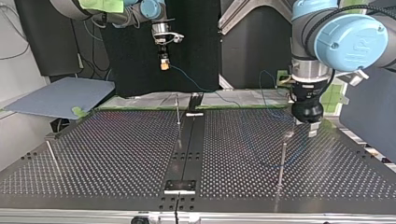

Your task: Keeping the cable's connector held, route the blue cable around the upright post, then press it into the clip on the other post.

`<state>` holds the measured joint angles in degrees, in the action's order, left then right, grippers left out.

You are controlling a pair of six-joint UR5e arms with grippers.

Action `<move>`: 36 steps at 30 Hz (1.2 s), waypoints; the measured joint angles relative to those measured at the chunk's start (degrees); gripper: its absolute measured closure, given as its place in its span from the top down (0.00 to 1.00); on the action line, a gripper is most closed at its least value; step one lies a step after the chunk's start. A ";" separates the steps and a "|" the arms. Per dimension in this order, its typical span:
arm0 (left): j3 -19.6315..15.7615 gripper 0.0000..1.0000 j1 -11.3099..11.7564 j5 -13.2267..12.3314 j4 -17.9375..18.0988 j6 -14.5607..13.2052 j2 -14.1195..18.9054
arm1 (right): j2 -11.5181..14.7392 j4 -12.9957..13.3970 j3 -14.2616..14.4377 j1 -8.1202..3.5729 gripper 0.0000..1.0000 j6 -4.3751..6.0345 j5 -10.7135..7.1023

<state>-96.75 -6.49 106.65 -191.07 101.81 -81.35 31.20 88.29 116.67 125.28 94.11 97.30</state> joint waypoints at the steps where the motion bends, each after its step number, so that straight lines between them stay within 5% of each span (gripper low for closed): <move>1: 0.00 0.98 -0.02 0.18 -0.04 -0.08 0.00 | 0.00 0.00 0.00 0.00 0.00 0.01 0.00; 21: 0.09 0.98 -1.12 1.48 -0.13 -6.92 -0.47 | 0.00 -0.03 -0.07 0.01 0.00 0.12 0.01; 36: 4.17 0.98 -3.10 1.20 -0.39 -14.46 -2.60 | 0.00 0.06 -0.07 0.02 0.00 0.04 0.09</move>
<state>-92.58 -9.59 107.85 -191.46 87.34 -83.95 31.21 88.34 116.60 125.30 94.15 97.39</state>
